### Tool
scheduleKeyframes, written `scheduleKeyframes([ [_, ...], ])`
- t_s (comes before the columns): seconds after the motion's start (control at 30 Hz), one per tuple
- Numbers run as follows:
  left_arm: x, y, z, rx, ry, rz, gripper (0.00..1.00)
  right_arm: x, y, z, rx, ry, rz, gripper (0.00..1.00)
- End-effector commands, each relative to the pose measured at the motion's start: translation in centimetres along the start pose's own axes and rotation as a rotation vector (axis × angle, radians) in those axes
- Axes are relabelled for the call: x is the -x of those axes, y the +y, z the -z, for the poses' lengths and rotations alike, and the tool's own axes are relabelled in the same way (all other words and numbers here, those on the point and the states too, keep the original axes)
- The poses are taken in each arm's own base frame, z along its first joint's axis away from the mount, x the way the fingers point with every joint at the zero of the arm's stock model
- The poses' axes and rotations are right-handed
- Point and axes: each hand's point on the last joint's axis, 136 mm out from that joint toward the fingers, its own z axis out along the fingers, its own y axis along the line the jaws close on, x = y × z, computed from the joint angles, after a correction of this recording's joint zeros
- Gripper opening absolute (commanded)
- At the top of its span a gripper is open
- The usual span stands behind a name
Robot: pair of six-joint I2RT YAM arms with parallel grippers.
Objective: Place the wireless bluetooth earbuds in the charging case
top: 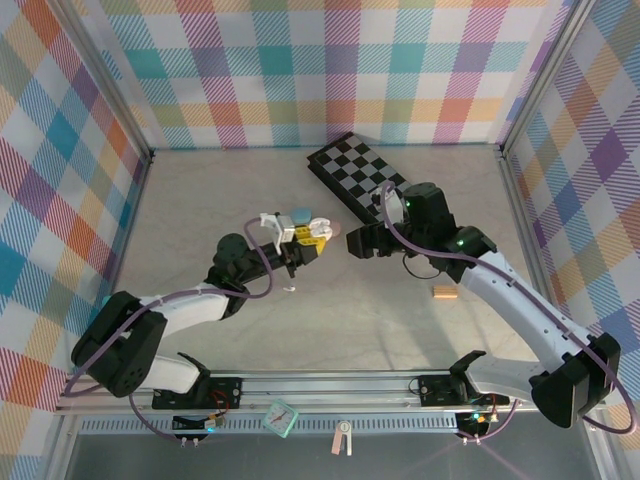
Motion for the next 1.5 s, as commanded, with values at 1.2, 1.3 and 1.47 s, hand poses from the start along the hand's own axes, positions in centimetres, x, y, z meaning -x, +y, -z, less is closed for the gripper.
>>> scheduleKeyframes([
  [1.2, 4.6, 2.5, 8.5, 0.300, -0.084, -0.127, 0.00, -13.7, 1.8, -23.4, -0.064, 0.618, -0.788, 0.46],
  [1.3, 4.6, 2.5, 8.5, 0.296, -0.085, -0.125, 0.00, -13.6, 1.9, -23.8, -0.057, 0.617, -0.785, 0.44],
  [1.47, 4.8, 2.4, 8.5, 0.292, -0.087, -0.126, 0.00, -13.5, 2.1, -24.5, -0.048, 0.630, -0.789, 0.40],
])
